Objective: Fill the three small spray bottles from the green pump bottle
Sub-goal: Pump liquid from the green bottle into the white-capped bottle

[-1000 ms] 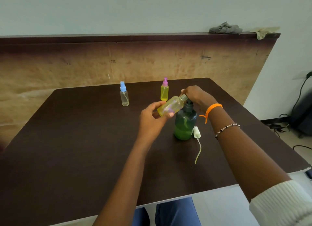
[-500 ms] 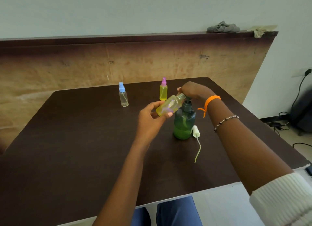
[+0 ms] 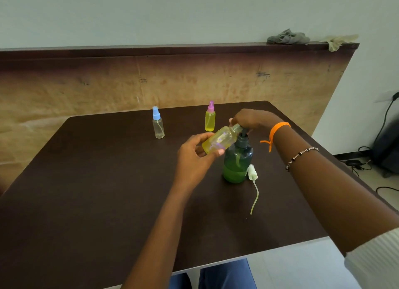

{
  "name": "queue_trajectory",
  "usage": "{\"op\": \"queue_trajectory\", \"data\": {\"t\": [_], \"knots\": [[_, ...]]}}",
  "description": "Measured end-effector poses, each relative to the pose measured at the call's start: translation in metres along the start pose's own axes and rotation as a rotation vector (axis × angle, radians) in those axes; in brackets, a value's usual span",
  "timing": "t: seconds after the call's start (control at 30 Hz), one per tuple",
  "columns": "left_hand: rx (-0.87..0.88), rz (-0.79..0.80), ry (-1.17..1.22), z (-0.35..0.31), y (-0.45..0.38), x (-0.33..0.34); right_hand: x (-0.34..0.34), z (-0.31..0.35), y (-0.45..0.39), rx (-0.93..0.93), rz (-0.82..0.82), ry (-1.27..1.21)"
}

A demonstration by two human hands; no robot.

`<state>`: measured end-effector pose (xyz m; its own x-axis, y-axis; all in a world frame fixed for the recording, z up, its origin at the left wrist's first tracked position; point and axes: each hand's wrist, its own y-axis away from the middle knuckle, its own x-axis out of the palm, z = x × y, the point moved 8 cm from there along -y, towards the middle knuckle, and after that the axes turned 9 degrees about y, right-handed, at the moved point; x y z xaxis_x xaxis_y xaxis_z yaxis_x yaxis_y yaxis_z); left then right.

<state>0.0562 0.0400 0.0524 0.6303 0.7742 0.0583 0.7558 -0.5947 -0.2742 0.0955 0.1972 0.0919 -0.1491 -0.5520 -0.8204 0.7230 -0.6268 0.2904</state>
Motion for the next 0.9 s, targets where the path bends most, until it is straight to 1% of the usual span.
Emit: {"op": "queue_trajectory", "data": {"t": [0.07, 0.13, 0.23, 0.43, 0.57, 0.6, 0.63, 0.73, 0.8, 0.9], "knots": [[0.020, -0.019, -0.017, -0.001, -0.001, -0.001, 0.004, 0.001, -0.005, -0.034, -0.032, 0.067], [0.030, -0.034, -0.027, 0.000, -0.002, -0.002, 0.005, -0.004, -0.010, -0.018, -0.076, 0.068], [0.036, -0.029, -0.039, 0.000, -0.003, -0.002, 0.007, -0.007, -0.006, -0.010, -0.107, -0.031], [0.049, -0.023, -0.025, -0.004, -0.002, -0.002, 0.000, -0.005, -0.009, 0.019, -0.010, 0.153], [0.054, -0.026, -0.006, -0.005, -0.001, -0.002, -0.007, 0.001, -0.002, -0.014, -0.061, 0.132], [0.054, -0.028, -0.003, -0.004, -0.001, -0.002, -0.002, 0.000, -0.003, -0.024, -0.052, 0.126], [0.054, -0.030, -0.002, -0.003, -0.001, -0.002, 0.002, -0.001, -0.002, -0.017, -0.050, 0.173], [0.043, -0.037, 0.006, -0.001, -0.002, -0.003, 0.004, -0.007, -0.007, -0.002, -0.086, 0.189], [0.043, -0.036, 0.015, -0.001, -0.002, -0.004, 0.003, -0.006, -0.008, -0.006, -0.089, 0.224], [0.034, -0.029, 0.008, -0.001, -0.001, -0.004, 0.004, -0.006, -0.006, 0.009, -0.062, 0.204]]}}
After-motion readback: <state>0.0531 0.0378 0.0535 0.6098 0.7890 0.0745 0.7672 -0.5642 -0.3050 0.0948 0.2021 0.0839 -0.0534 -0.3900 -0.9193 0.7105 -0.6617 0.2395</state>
